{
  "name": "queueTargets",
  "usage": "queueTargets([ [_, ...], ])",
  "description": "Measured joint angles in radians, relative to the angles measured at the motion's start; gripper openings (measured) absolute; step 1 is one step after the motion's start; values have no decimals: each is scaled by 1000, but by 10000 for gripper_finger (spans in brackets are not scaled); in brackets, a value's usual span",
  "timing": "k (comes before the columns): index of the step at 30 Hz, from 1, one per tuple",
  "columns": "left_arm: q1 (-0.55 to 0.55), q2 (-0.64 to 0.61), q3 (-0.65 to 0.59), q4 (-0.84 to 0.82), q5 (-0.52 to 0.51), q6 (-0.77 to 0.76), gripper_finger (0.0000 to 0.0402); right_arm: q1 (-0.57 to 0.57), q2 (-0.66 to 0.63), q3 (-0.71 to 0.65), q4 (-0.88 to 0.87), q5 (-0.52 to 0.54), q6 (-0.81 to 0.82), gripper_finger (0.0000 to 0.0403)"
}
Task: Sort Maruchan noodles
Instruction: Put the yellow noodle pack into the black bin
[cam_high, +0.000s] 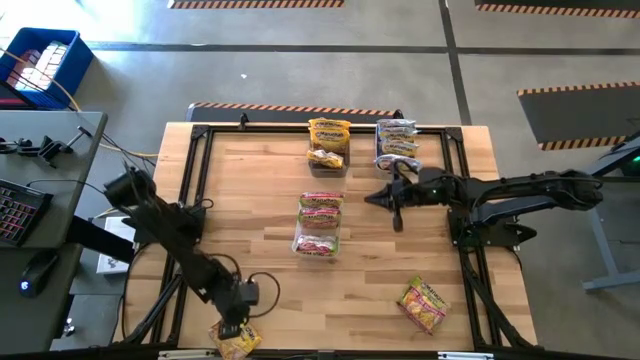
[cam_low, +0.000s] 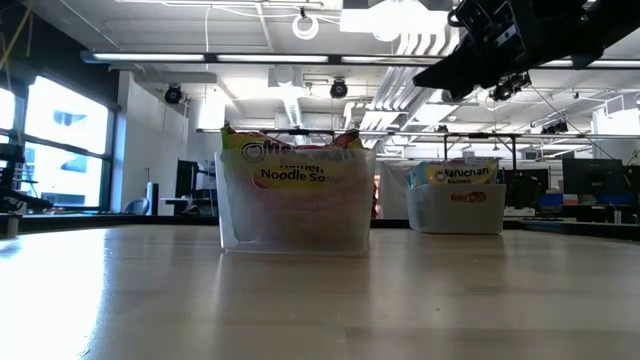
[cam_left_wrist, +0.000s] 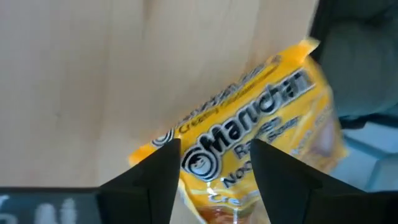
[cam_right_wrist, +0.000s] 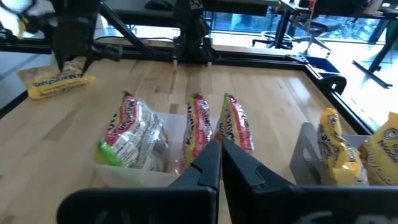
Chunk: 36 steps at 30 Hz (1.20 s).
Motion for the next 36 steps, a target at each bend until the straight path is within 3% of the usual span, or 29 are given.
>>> queueTargets([
  [6, -9, 70, 0, 65, 9, 60, 195, 17, 0, 0, -6, 0, 2, 0],
  [10, -9, 72, 1, 67, 12, 71, 179, 19, 0, 0, -9, 0, 11, 0],
  [14, -9, 66, 1, 70, 7, 116, 134, 19, 0, 0, -9, 0, 19, 0],
  [21, -6, 63, 2, 84, 9, 232, 20, 19, 0, 0, -9, -4, 19, 0],
  [25, -3, 35, -1, 73, -8, 253, 6, 19, 0, 0, 3, -5, 59, 0],
  [31, 0, -87, -1, 55, -196, 271, 1, 39, 5, 0, 28, 0, 167, 16],
  [36, 0, -205, -1, 62, -466, 327, 0, 101, 65, 26, 33, -4, 296, 93],
])
